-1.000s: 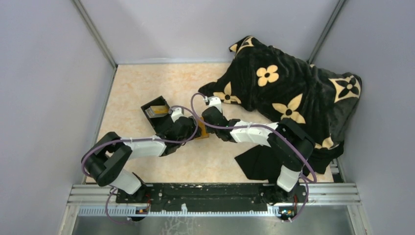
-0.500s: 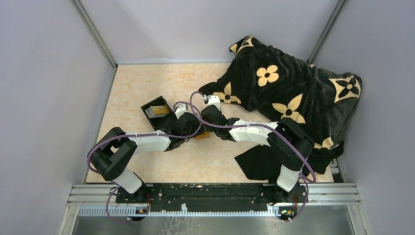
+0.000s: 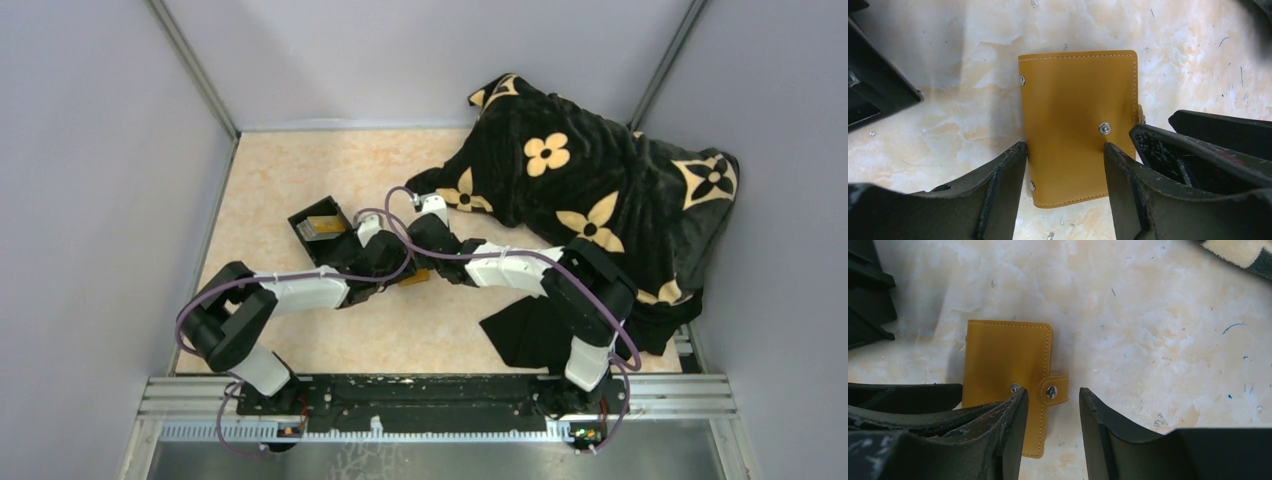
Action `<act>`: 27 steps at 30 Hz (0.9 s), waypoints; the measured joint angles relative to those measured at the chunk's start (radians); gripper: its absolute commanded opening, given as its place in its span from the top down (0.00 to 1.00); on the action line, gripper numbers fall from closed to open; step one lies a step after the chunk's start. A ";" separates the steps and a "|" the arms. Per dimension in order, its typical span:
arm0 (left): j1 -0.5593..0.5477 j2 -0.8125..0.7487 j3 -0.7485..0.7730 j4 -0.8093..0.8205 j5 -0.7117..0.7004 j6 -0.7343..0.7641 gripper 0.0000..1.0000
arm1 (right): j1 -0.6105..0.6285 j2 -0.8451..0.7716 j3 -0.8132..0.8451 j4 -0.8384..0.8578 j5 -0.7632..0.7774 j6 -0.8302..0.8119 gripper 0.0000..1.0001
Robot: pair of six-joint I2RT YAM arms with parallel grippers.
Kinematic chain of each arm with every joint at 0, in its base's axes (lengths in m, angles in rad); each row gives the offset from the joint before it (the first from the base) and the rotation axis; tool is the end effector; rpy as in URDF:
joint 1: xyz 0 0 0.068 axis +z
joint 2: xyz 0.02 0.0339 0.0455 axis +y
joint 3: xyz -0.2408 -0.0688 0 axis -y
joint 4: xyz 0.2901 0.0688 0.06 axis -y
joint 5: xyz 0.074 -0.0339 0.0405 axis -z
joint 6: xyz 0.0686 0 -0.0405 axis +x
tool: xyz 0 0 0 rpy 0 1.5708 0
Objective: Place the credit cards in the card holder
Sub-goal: Close the card holder at the center of the board.
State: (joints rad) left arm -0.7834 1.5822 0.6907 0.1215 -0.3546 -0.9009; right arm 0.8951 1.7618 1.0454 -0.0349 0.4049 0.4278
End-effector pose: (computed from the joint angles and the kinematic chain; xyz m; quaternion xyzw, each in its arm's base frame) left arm 0.2655 -0.2308 0.0700 -0.1219 0.9009 -0.1781 0.3767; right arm 0.2863 0.3140 0.1111 -0.1301 0.8926 0.0942 0.4212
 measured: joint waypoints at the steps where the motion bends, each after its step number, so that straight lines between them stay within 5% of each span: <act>1: -0.001 -0.002 -0.003 0.000 0.000 -0.005 0.35 | 0.000 0.000 0.003 -0.005 -0.003 0.000 0.59; 27: -0.002 -0.029 -0.039 0.009 0.007 -0.071 0.38 | 0.000 0.067 0.051 -0.044 -0.006 0.002 0.74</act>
State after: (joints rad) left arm -0.7856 1.5536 0.6518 0.1307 -0.3473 -0.9722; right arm 0.8951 1.8286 1.0966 -0.0788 0.3992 0.4297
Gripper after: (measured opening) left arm 0.623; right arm 0.267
